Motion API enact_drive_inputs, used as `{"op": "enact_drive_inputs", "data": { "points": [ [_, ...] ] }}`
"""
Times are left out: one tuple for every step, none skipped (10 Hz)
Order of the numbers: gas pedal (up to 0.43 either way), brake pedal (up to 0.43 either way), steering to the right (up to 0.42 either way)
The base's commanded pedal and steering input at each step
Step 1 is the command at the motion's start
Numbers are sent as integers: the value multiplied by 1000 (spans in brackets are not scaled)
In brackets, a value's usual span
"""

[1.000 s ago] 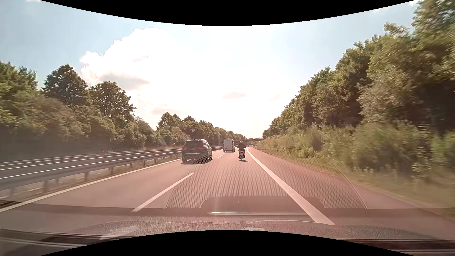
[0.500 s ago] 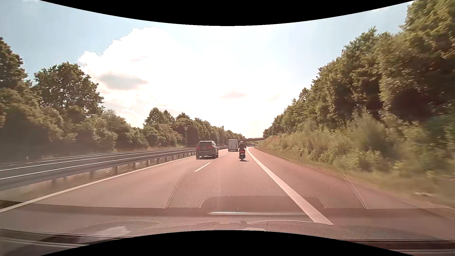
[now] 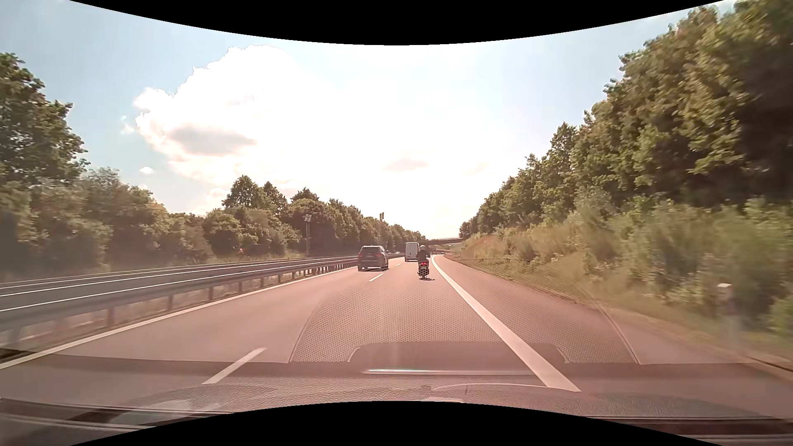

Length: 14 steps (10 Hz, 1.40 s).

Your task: Follow the waypoints while adhering to traffic rules and regulations

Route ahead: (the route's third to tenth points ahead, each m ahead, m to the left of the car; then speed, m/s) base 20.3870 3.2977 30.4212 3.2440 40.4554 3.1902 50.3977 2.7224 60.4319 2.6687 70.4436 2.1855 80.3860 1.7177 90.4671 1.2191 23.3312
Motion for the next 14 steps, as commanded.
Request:
{"op": "enact_drive_inputs", "data": {
  "points": [
    [268,12,1],
    [268,12,2],
    [268,12,2],
    [268,12,2],
    [268,12,1],
    [268,12,1],
    [268,12,2],
    [280,12,2],
    [287,12,2],
    [299,6,1],
    [299,12,1],
    [299,12,2],
    [299,12,1],
    [299,12,1]
  ]
}}
